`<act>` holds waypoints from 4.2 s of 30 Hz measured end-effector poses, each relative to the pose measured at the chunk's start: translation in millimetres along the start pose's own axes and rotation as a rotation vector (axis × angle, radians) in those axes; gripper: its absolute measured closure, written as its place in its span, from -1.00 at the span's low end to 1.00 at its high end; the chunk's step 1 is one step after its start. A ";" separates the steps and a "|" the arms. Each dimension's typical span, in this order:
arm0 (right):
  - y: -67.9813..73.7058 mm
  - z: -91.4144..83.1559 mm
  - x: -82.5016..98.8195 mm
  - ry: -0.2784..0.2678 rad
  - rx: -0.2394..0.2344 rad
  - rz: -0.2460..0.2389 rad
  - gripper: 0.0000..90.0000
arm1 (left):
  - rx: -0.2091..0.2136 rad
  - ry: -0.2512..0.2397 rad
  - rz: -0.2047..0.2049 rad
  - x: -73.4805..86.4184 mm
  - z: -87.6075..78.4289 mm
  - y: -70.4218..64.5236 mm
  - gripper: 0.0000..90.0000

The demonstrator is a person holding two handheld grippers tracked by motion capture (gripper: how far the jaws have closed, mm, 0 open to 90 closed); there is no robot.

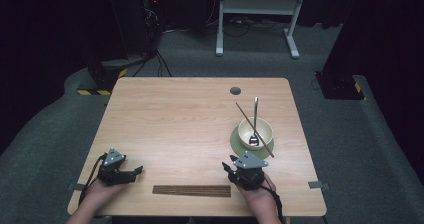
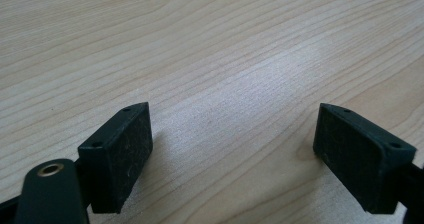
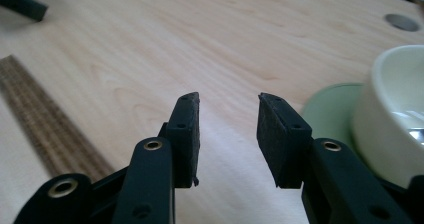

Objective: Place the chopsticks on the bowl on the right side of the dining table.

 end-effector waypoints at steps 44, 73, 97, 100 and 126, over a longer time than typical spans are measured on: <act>55.4 40.5 17.2 0.123 -0.177 -0.087 0.42 | 0.003 -0.001 0.000 0.2 -0.2 0.2 -0.65; 57.9 40.7 16.7 0.136 -0.222 -0.079 0.43 | 0.004 -0.001 0.000 0.1 -0.2 0.2 -0.65; 18.3 45.5 22.8 0.165 -0.116 -0.018 0.76 | 0.007 -0.001 -0.002 0.1 -0.5 0.5 -0.65; 11.5 44.9 23.9 0.168 -0.107 0.003 0.81 | 0.005 -0.001 0.002 0.1 -0.2 0.3 -0.65; 0.5 41.3 31.2 0.155 -0.122 -0.040 0.83 | 0.005 0.002 0.004 0.2 -0.3 0.0 -0.65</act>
Point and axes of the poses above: each handheld gripper's, and its own axes: z roughly forward along the jaws, x roughly out of its underside, y roughly to its left, the point moved 2 cm from there along z, roughly forward along the jaws, and after that the axes turned 9 degrees about x, right-handed, at the moved point
